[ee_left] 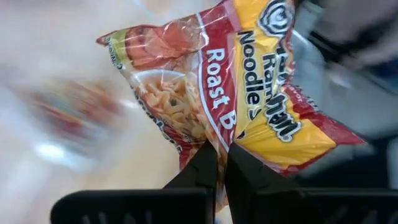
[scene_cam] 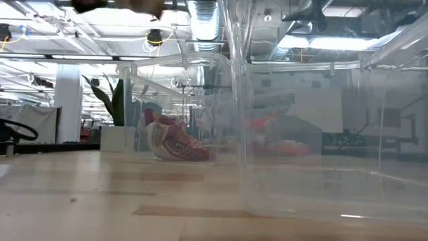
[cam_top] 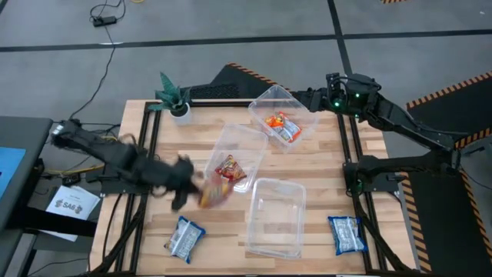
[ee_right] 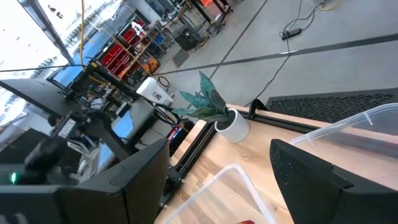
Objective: Sort Maruchan noodles
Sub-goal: Put the red noodle pack into the middle transparent bin, then put the right blue noodle pack into the bottom transparent bin
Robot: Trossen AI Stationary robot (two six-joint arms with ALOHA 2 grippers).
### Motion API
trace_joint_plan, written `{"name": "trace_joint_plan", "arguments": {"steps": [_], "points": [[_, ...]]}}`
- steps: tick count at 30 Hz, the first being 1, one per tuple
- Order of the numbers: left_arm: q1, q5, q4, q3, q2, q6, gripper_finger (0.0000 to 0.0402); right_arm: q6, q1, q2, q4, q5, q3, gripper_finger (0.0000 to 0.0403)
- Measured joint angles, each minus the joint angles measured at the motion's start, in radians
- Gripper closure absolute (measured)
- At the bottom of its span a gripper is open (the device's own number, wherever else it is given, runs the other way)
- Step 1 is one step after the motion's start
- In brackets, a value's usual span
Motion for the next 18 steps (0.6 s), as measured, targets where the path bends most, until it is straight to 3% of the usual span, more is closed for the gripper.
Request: {"name": "trace_joint_plan", "arguments": {"steps": [2,5,10,14,18], "points": [[0.102,-0.035,-0.036,0.045,0.011,0.112,0.0401,0.0,0.0,0.0,0.0,0.0,0.0,0.0101],[0.25,-0.006,-0.031,0.08,0.07,0.277,0.0401,0.001,0.0,0.0,0.001,0.0,0.0,0.0101],[0.398,0.015,-0.028,0.086,0.187,0.434,0.0391,0.008,0.0,0.0,0.003,0.001,0.0,0.0101],[0.448,0.108,0.032,0.086,0.245,0.478,0.0338,0.01,0.0,0.0,0.004,0.001,0.0,0.0101],[0.45,0.118,0.056,0.098,0.26,0.518,0.0262,0.017,0.0,0.0,0.015,-0.01,0.0,0.0101]]}}
